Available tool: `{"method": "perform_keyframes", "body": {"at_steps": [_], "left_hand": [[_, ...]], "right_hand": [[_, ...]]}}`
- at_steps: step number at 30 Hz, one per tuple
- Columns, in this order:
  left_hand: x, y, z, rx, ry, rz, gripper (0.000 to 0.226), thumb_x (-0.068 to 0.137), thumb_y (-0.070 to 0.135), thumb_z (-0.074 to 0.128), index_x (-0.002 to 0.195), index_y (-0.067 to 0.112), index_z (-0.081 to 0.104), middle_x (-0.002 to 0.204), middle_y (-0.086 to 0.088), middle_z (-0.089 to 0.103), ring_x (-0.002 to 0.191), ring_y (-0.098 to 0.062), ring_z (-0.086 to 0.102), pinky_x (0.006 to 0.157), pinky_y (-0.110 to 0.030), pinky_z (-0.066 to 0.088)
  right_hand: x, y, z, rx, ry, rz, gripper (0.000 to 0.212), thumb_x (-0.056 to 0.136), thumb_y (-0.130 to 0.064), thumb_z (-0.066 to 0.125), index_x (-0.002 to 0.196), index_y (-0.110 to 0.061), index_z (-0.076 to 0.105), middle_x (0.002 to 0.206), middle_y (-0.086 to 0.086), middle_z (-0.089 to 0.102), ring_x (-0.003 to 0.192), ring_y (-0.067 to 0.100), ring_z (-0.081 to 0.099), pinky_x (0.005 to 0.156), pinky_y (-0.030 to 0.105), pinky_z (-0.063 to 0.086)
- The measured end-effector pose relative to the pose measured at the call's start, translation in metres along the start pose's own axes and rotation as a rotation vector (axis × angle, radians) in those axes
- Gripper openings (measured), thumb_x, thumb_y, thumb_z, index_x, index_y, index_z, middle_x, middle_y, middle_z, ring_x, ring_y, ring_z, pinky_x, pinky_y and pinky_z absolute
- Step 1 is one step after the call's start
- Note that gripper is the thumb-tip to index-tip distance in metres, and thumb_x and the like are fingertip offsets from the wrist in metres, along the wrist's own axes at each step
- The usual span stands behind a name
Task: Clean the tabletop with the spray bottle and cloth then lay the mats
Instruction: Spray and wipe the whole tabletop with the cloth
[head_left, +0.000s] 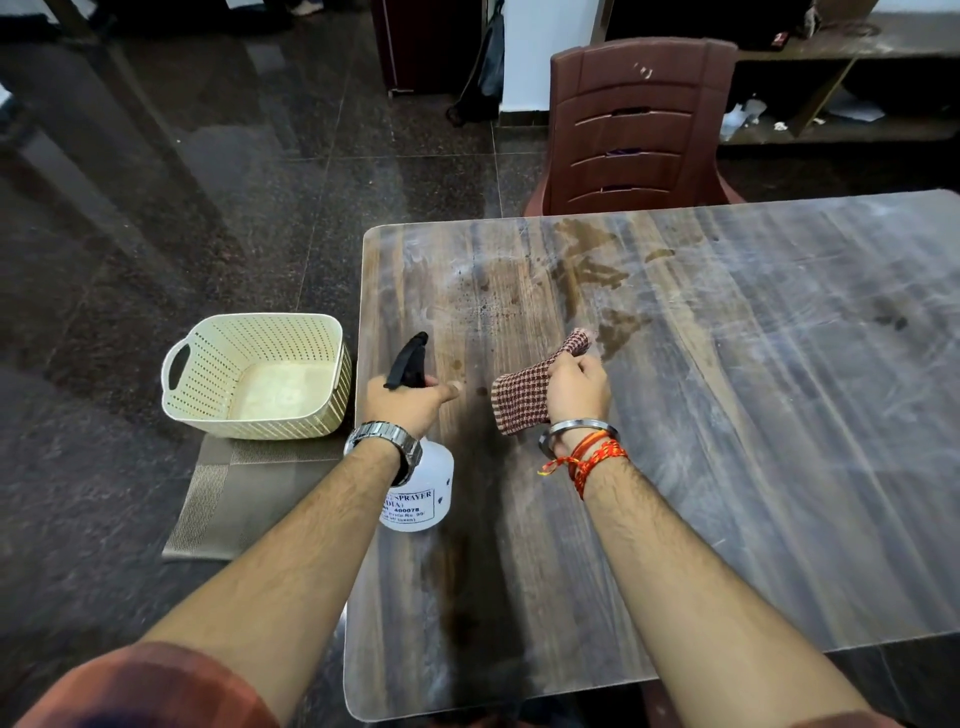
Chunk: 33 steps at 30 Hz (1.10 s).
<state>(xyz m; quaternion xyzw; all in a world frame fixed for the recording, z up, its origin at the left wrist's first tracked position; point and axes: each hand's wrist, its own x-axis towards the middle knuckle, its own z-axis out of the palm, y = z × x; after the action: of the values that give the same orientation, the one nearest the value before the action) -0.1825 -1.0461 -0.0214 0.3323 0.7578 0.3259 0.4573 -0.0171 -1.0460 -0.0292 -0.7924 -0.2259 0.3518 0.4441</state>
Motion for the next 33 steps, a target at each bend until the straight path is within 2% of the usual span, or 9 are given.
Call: {"method": "perform_keyframes", "body": {"at_steps": [5,8,11,15,18,25,28,30,33], "left_hand": [[-0.018,-0.006,0.000,0.031,0.086,-0.003,0.046,0.076,0.011,0.080,0.061,0.017,0.037,0.061,0.002,0.044,0.058,-0.018,0.045,0.050,-0.020,0.032],[-0.025,-0.013,-0.002,0.064,0.025,-0.037,0.033,0.065,0.022,0.087,0.070,0.013,0.056,0.065,0.000,0.058,0.060,-0.019,0.058,0.051,-0.021,0.041],[-0.037,-0.024,-0.004,0.014,-0.039,-0.047,0.044,0.055,0.031,0.092,0.087,0.010,0.071,0.071,-0.001,0.067,0.061,-0.022,0.061,0.058,-0.025,0.047],[-0.051,-0.034,-0.008,0.041,-0.001,-0.009,0.044,0.066,0.028,0.089,0.084,0.014,0.051,0.072,0.002,0.057,0.063,-0.013,0.054,0.068,-0.027,0.047],[-0.061,-0.041,-0.017,0.087,-0.005,0.029,0.044,0.074,0.018,0.082,0.069,0.018,0.038,0.067,0.004,0.050,0.057,-0.007,0.047,0.061,-0.023,0.043],[-0.085,-0.062,-0.039,0.116,-0.162,0.046,0.024,0.064,0.023,0.089,0.070,0.010,0.070,0.063,-0.002,0.064,0.055,-0.020,0.056,0.054,-0.023,0.047],[-0.094,-0.072,-0.043,0.088,-0.128,0.017,0.036,0.061,0.027,0.091,0.082,0.010,0.067,0.071,-0.002,0.067,0.055,-0.016,0.057,0.043,-0.017,0.042],[-0.101,-0.077,-0.046,0.095,-0.098,0.029,0.030,0.068,0.018,0.088,0.071,0.014,0.058,0.065,0.001,0.058,0.056,-0.014,0.054,0.035,-0.016,0.038],[-0.112,-0.084,-0.053,0.102,-0.063,0.045,0.041,0.075,0.009,0.081,0.060,0.014,0.043,0.060,0.001,0.046,0.054,-0.014,0.046,0.045,-0.020,0.037]], "right_hand": [[-0.009,0.002,-0.003,-0.045,-0.031,-0.054,0.022,0.087,-0.026,0.050,0.070,-0.012,0.053,0.066,-0.001,0.053,0.061,0.018,0.047,0.051,0.030,0.030],[-0.013,0.004,-0.011,-0.042,-0.033,-0.058,0.023,0.088,-0.025,0.048,0.070,-0.012,0.052,0.067,0.000,0.052,0.058,0.015,0.046,0.048,0.028,0.028],[-0.017,0.009,-0.021,0.005,-0.024,-0.057,0.026,0.088,-0.024,0.047,0.065,-0.014,0.045,0.072,0.001,0.055,0.069,0.022,0.051,0.060,0.028,0.035],[-0.024,0.021,-0.040,-0.005,0.026,-0.085,0.025,0.090,-0.025,0.046,0.067,-0.015,0.045,0.081,0.004,0.057,0.077,0.024,0.051,0.065,0.029,0.034],[-0.032,0.032,-0.052,-0.106,0.032,-0.126,0.018,0.092,-0.026,0.046,0.081,-0.012,0.051,0.092,0.009,0.061,0.082,0.025,0.052,0.068,0.030,0.035],[-0.061,0.062,-0.075,-0.265,0.216,-0.393,0.020,0.090,-0.014,0.046,0.101,0.001,0.054,0.097,0.028,0.064,0.090,0.043,0.058,0.072,0.043,0.039],[-0.078,0.092,-0.070,-0.440,0.059,-0.546,0.022,0.083,-0.024,0.049,0.094,-0.008,0.058,0.091,0.020,0.066,0.087,0.038,0.061,0.073,0.040,0.046],[-0.090,0.111,-0.066,-0.540,-0.106,-0.485,0.021,0.085,-0.030,0.055,0.095,-0.013,0.060,0.090,0.015,0.069,0.087,0.035,0.063,0.076,0.040,0.051],[-0.105,0.130,-0.065,-0.582,-0.145,-0.495,0.020,0.090,-0.027,0.054,0.102,-0.012,0.061,0.087,0.015,0.068,0.082,0.033,0.062,0.073,0.036,0.049]]}}
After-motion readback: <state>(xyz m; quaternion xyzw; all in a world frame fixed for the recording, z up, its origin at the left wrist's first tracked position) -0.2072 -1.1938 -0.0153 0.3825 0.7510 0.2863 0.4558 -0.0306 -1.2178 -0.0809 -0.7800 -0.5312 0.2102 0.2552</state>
